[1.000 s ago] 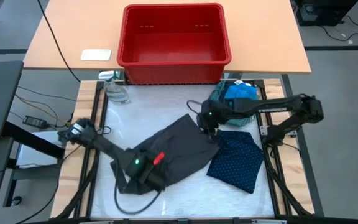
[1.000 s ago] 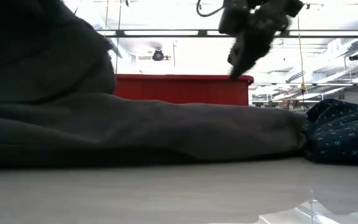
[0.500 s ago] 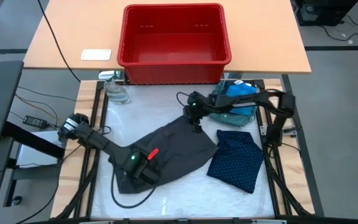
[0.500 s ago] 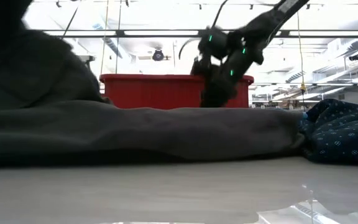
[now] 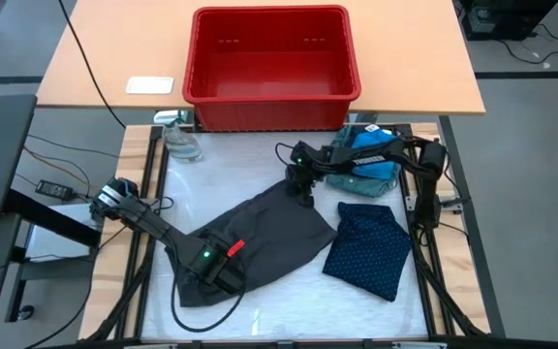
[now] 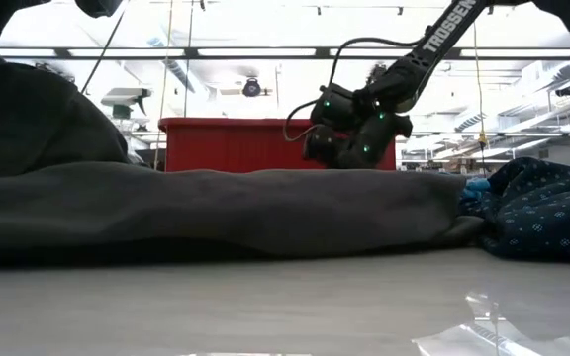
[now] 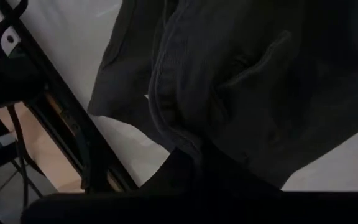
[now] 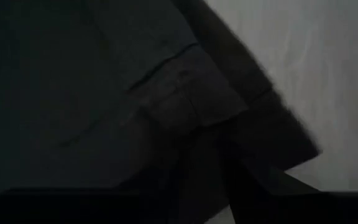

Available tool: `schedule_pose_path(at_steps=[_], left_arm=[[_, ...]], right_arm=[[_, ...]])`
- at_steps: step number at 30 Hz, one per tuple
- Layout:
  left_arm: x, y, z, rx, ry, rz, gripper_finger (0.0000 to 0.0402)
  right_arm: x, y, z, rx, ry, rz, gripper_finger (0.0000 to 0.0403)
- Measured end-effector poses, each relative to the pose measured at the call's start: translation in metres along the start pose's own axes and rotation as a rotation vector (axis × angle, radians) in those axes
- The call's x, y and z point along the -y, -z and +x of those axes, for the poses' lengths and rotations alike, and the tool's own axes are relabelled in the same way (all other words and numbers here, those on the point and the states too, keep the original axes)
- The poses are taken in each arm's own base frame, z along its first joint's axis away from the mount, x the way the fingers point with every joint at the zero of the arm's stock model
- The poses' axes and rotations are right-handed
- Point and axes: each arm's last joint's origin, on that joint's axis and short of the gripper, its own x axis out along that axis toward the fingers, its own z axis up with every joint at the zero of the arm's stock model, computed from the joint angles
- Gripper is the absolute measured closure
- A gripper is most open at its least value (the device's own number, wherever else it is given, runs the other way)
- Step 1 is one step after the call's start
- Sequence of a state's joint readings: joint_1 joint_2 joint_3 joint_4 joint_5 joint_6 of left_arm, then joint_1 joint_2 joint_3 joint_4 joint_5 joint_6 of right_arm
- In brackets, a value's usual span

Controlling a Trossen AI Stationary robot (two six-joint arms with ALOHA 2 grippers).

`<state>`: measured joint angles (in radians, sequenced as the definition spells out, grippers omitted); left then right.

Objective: Fold laundry
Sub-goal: Fold the gray shorts

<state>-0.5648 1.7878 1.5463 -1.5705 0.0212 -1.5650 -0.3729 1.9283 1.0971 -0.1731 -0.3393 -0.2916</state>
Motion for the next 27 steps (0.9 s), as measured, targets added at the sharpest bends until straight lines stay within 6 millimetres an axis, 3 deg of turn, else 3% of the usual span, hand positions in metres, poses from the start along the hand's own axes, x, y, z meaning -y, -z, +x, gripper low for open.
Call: schedule_pose_path(at_steps=[5, 11, 18, 22, 27], left_arm=[[0.000, 0.000, 0.000, 0.000, 0.004, 0.015, 0.0373], [0.001, 0.000, 0.000, 0.000, 0.006, 0.009, 0.0363], [0.000, -0.002, 0.000, 0.015, 0.005, 0.004, 0.0329], [0.000, -0.003, 0.000, 0.022, 0.004, 0.027, 0.0321], [0.001, -0.003, 0.000, 0.022, 0.006, 0.034, 0.0320]], right_arm=[[0.001, -0.006, -0.020, 0.037, -0.045, 0.182, 0.0282], [0.021, -0.009, -0.035, 0.143, -0.141, 0.402, 0.0231], [0.033, 0.009, -0.007, 0.080, -0.191, 0.600, 0.0180], [0.024, 0.007, 0.006, 0.073, -0.236, 0.597, 0.0190], [0.015, 0.001, 0.007, 0.082, -0.248, 0.592, 0.0226]])
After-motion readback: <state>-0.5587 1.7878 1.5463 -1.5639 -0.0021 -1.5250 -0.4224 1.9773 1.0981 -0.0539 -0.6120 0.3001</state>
